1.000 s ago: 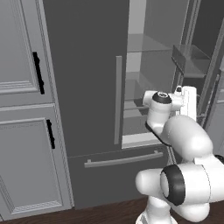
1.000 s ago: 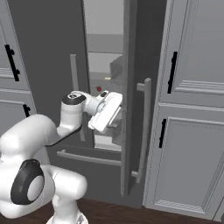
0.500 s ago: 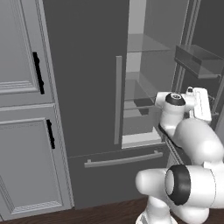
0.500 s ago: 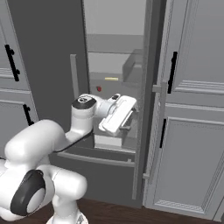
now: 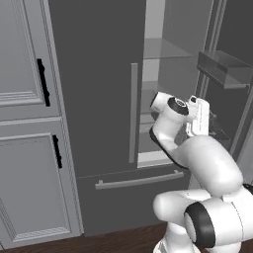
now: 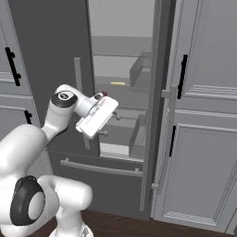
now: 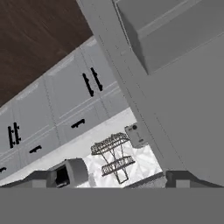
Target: Take the strawberry from the fridge and place it on top of the pancake, located on the dining counter.
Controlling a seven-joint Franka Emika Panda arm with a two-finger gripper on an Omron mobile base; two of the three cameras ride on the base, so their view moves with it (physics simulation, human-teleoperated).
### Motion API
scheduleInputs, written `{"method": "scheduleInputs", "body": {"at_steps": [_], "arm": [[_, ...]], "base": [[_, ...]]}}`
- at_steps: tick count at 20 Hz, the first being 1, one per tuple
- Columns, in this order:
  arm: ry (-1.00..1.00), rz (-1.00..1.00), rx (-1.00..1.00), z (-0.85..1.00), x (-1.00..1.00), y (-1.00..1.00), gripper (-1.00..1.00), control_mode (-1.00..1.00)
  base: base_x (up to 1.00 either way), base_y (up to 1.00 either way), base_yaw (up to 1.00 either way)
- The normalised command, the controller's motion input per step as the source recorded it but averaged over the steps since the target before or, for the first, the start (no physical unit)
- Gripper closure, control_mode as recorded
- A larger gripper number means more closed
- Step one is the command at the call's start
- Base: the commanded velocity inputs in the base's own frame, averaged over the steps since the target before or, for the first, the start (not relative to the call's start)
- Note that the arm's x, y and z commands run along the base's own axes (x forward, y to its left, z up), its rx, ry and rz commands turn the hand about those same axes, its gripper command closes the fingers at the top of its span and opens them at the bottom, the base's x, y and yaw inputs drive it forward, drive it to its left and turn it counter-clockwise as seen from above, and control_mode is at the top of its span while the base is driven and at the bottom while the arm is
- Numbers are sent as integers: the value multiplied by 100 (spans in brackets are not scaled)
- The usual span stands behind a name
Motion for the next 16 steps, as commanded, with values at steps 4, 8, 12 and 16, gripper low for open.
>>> {"method": "scheduleInputs", "body": {"at_steps": [4, 8, 12, 16], "arm": [[-44, -13, 57, -46, 96, 72, -100, -100], [-63, -39, 62, -43, 85, 28, -100, -100], [-68, -45, 53, -20, 74, 28, -100, -100], [-83, -42, 30, 2, 45, 67, -100, -100]], "base": [[0, 0, 0], [0, 0, 0], [0, 0, 0], [0, 0, 0]]}}
